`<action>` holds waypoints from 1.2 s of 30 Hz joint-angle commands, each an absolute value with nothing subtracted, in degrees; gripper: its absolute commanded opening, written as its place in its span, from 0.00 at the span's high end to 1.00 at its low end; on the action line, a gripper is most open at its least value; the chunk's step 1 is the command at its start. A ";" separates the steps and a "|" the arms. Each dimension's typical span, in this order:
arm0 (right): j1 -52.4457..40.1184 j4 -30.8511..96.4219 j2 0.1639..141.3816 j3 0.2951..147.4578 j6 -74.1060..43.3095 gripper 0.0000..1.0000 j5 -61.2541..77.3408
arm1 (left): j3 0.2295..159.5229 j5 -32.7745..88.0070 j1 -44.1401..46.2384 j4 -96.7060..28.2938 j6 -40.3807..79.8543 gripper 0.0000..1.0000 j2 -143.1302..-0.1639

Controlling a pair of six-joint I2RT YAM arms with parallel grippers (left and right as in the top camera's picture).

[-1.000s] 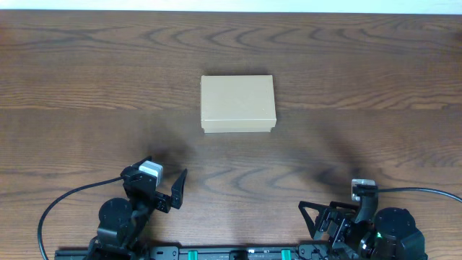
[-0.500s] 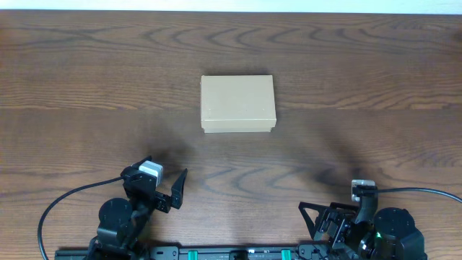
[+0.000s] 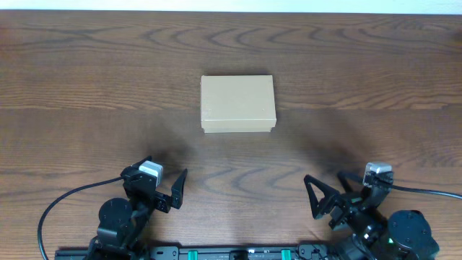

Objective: Pack container

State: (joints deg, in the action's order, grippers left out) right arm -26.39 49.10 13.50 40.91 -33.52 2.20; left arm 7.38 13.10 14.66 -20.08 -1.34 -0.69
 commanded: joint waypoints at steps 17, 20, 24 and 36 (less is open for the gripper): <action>-27.07 28.99 0.38 9.93 -22.06 0.01 -7.29 | 6.11 13.10 14.26 -20.18 -1.72 0.04 -0.25; -27.14 27.94 0.27 7.75 -22.20 0.01 -7.09 | 6.11 13.08 14.26 -20.18 -1.74 0.05 -0.25; -27.20 27.79 0.27 7.79 -22.20 0.01 -7.07 | 6.11 13.10 14.26 -20.18 -1.74 0.05 -0.25; -27.20 27.83 0.34 7.79 -22.20 0.01 -7.09 | 6.11 13.10 14.26 -20.18 -1.74 0.05 -0.25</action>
